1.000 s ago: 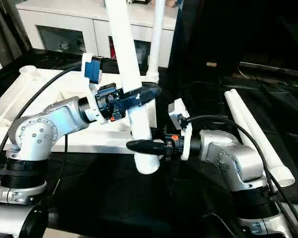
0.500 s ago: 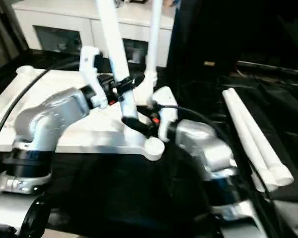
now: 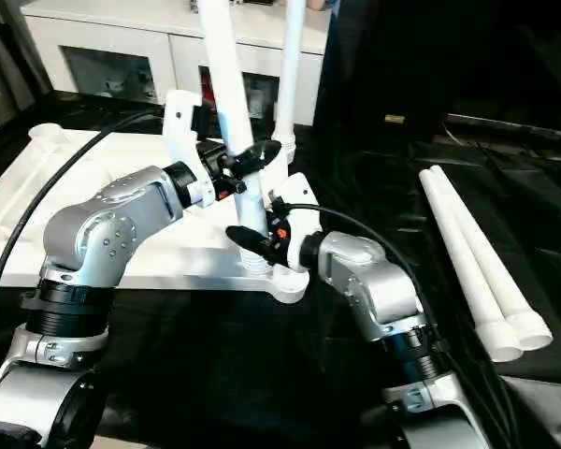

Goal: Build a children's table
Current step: Pick table leg

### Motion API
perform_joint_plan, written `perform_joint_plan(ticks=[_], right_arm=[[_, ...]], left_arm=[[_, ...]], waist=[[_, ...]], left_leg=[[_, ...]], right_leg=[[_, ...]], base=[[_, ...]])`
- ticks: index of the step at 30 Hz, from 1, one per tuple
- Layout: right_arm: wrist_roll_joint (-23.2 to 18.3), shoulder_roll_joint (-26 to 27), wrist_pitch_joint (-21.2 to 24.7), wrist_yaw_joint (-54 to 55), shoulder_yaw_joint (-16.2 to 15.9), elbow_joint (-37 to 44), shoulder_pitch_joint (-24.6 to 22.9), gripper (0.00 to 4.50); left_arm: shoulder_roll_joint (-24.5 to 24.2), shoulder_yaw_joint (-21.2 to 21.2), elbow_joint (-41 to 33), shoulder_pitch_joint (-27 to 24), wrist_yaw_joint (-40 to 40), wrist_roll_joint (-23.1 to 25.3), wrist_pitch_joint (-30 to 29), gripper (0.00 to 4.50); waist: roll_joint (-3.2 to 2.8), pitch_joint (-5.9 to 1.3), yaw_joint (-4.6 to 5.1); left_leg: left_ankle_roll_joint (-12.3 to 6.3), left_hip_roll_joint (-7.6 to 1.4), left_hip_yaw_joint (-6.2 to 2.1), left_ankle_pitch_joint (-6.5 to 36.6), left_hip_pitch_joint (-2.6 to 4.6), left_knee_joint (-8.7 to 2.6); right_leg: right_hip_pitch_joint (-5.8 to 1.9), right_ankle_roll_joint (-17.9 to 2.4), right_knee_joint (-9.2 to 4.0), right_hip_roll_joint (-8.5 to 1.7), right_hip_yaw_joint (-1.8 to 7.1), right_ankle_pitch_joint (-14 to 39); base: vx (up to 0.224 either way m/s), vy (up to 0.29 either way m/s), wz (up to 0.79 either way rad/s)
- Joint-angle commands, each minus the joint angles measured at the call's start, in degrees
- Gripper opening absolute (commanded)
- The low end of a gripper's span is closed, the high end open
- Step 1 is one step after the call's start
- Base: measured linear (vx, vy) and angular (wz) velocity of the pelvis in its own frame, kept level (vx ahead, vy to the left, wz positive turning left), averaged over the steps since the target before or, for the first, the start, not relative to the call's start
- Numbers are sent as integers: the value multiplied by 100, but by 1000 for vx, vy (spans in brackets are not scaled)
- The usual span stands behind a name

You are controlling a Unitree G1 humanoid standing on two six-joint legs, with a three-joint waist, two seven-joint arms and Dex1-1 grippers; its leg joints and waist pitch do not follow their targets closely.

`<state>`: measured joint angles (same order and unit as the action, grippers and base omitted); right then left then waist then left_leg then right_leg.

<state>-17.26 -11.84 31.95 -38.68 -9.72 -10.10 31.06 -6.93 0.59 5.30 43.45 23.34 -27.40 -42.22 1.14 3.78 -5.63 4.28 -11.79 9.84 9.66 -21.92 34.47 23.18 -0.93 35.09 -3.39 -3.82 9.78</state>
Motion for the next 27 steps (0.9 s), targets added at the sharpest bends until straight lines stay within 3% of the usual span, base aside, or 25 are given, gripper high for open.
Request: perform_joint_plan(ticks=[1,5,6,10,15,22,23,27], right_arm=[[-145,-124,9,-187,132,71,36,193],[-485,-297,-75,-814,168,397,-87,193],[-745,-385,-4,-1143,224,602,-165,193],[-1139,-527,147,-1657,329,853,-255,192],[-1498,-778,332,-2189,379,1049,-314,191],[-1770,-958,574,-2472,427,1235,-374,191],[-1775,-977,584,-2491,417,1244,-379,191],[-1811,-1013,591,-2509,404,1253,-382,191]], left_arm=[[-73,40,-193,168,157,-22,-51,255],[-91,-64,-231,119,345,-214,-90,291],[-112,-183,-216,96,540,-437,-184,301],[-168,-419,-278,15,985,-1023,-529,334],[-296,-453,-238,-14,1270,-1151,-642,379],[-374,-502,-246,-59,1438,-1371,-747,344],[-368,-520,-239,-59,1431,-1379,-750,311],[-366,-541,-188,-41,1396,-1318,-689,279]], waist=[[-26,-466,-7],[-14,-472,-18],[-11,-470,-24],[-22,-471,-41],[-24,-456,-48],[-21,-460,-66],[-19,-464,-71],[-23,-470,-87]], left_leg=[[88,-113,-26,880,100,-369],[17,-114,-21,803,88,-358],[-2,-108,-16,803,90,-352],[-85,-106,-14,798,95,-346],[-63,-110,-16,932,104,-352],[-12,-111,-23,935,106,-354],[-17,-112,-22,908,108,-350],[-18,-113,-21,861,105,-346]], right_leg=[[-337,-920,-376,-405,256,1026],[-359,-1006,-353,-400,256,794],[-357,-1017,-353,-397,256,789],[-353,-1137,-346,-388,246,777],[-346,-1049,-395,-398,246,1137],[-333,-939,-417,-393,237,1364],[-330,-948,-407,-390,237,1303],[-330,-979,-399,-395,238,1220]], base=[[0,0,0],[0,0,0],[0,0,0],[0,0,0],[0,0,0],[0,0,0],[0,0,0],[0,0,0]])
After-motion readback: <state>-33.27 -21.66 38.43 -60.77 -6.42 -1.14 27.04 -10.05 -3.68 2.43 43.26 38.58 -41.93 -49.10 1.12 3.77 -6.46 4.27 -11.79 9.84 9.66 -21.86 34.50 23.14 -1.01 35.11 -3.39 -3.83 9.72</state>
